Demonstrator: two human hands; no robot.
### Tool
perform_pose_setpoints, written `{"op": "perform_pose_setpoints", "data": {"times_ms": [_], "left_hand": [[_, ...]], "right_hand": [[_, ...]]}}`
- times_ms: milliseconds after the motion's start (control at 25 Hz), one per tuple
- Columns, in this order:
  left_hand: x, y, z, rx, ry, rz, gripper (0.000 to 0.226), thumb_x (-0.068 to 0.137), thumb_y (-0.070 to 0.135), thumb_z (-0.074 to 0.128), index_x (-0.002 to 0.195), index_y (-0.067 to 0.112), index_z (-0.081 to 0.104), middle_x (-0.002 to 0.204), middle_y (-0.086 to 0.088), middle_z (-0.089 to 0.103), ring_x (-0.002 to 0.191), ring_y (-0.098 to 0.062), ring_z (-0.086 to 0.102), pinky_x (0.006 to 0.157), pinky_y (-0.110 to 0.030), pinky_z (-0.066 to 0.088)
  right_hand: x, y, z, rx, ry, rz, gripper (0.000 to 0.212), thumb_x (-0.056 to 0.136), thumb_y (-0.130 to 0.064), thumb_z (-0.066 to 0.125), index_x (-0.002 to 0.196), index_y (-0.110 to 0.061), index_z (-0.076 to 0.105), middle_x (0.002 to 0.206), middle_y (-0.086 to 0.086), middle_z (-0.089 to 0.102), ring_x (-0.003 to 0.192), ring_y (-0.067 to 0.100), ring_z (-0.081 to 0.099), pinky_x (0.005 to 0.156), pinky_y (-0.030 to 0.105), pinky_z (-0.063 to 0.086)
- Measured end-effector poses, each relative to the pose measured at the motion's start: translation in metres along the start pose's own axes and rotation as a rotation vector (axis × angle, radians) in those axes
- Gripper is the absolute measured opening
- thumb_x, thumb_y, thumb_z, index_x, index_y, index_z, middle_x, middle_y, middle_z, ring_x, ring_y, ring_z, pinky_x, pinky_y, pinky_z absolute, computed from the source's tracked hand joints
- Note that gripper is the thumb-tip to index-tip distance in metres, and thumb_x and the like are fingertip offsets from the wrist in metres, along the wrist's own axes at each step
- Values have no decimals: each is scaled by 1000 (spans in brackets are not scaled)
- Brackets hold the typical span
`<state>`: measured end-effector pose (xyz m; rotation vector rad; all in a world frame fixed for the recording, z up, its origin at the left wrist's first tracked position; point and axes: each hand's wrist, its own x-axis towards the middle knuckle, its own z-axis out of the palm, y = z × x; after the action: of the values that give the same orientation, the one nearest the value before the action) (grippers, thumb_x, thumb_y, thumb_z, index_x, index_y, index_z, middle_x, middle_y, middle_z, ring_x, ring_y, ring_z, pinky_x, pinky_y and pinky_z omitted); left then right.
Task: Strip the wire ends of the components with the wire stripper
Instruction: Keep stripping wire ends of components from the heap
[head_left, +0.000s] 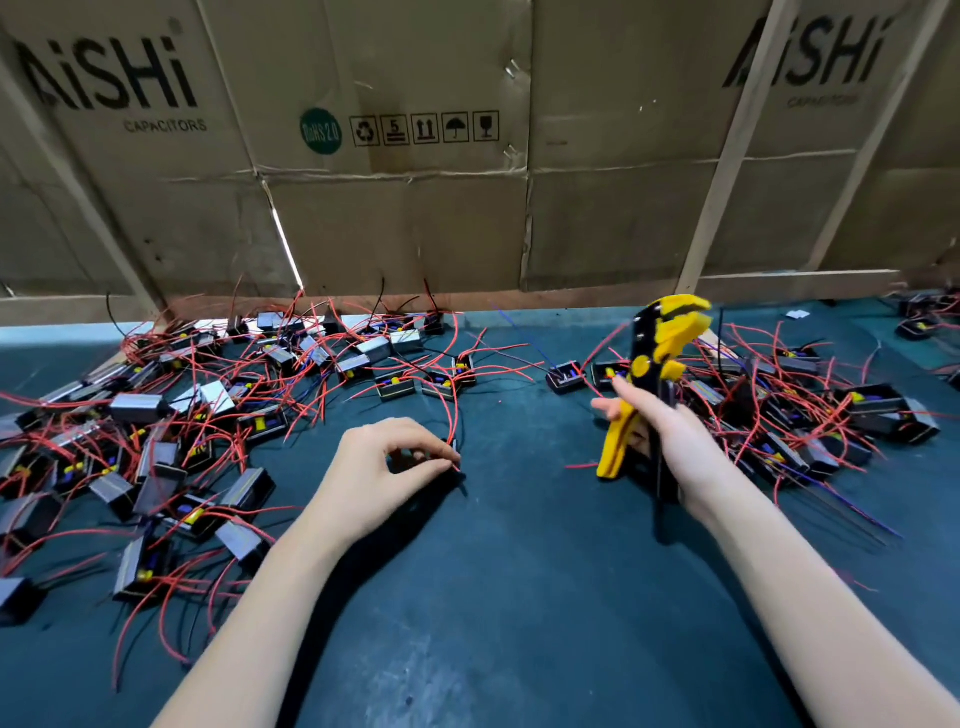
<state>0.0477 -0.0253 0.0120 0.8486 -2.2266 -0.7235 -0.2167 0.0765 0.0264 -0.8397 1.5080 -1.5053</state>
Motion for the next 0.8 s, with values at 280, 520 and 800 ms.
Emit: {"op": "perform_pose_setpoints", "data": {"times_ms": [280,520,800], "left_hand": [[-1,10,14,60,-47,103,5,86,11,73,86,15,69,83,7,62,75,-5,54,70,-15,40],[-1,12,28,-37,-18,-22,12,97,13,57,87,20,55,79,11,59,71,-13,51,70,-19,40],[-1,13,34,-65,-30,-34,15,96,17,58,84,25,55,79,11,60,63,-14,48,61,-16,38]], "right_hand": [[-5,3,-12,-610,70,-392,38,78,-52,72,76,-16,61,68,2,64,69,15,59,68,34,45],[-4,25,7,-1576,325,-479,48,75,-58,64,100,-18,56,97,2,62,96,29,57,79,38,37],[-5,32,17,-1595,397,-557,46,66,-46,75,92,-11,57,87,10,62,86,33,57,74,41,37]]}}
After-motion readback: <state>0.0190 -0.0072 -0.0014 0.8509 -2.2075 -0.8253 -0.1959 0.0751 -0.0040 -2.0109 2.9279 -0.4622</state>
